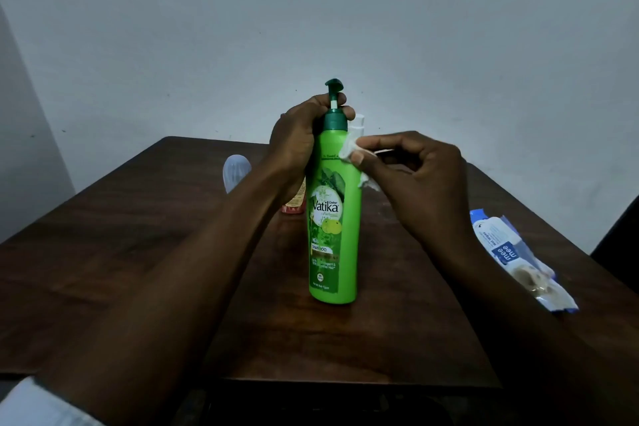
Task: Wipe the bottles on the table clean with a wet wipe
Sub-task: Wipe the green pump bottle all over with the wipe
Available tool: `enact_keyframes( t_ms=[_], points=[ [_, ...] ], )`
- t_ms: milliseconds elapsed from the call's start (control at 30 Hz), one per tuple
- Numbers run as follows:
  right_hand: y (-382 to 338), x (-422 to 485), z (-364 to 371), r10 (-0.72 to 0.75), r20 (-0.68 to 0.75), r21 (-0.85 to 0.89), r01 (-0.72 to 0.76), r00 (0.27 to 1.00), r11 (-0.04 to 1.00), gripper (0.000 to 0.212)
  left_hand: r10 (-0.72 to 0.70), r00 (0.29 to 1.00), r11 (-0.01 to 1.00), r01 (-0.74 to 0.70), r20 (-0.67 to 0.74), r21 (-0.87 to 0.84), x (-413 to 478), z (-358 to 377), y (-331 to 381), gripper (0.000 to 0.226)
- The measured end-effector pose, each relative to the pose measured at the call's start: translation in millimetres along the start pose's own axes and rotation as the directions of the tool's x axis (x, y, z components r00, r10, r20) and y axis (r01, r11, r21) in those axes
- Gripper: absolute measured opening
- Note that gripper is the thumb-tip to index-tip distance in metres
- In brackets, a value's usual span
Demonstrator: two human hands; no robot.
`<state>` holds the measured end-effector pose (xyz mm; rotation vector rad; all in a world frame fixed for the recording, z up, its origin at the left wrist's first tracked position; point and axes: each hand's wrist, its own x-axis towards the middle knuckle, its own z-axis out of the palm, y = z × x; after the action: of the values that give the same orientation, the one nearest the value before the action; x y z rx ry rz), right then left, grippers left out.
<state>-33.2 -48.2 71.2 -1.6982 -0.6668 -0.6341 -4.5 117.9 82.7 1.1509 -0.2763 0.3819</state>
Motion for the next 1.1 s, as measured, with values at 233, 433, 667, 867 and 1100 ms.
enact_keyframes(
  t_ms=[233,433,667,867,1100],
  points=[
    [0.0,6.5,2.1,-0.005,-0.014,-0.003,0.005,1.000,1.000,0.018,0.115,0.993,0.983,-0.115,0.006,0.141,-4.8,12.7,-2.8,0.005],
    [7.3,-15.5,1.7,-0.033,0.025,-0.034,0.034,0.999,0.999,0.018,0.117,0.993,0.982,-0.113,-0.020,0.149,-5.8,9.5,-11.9,0.008],
    [23.5,-73.4,-5.0,-0.035,0.153,-0.057,0.044,0.988,0.997,0.014,0.118,0.990,0.985,-0.108,-0.072,0.136,-4.9,-3.5,-16.6,0.005],
    [31.2,-110.9,-18.3,-0.122,0.232,-0.188,0.168,0.965,0.968,0.017,0.143,0.990,0.981,-0.139,-0.015,0.132,-6.2,-0.2,-13.6,0.004],
    [26.6,-109.4,-17.2,-0.167,0.236,-0.192,0.214,0.957,0.958,0.017,0.162,0.985,0.981,-0.168,0.066,0.095,-9.5,2.3,-10.4,0.006]
  ],
)
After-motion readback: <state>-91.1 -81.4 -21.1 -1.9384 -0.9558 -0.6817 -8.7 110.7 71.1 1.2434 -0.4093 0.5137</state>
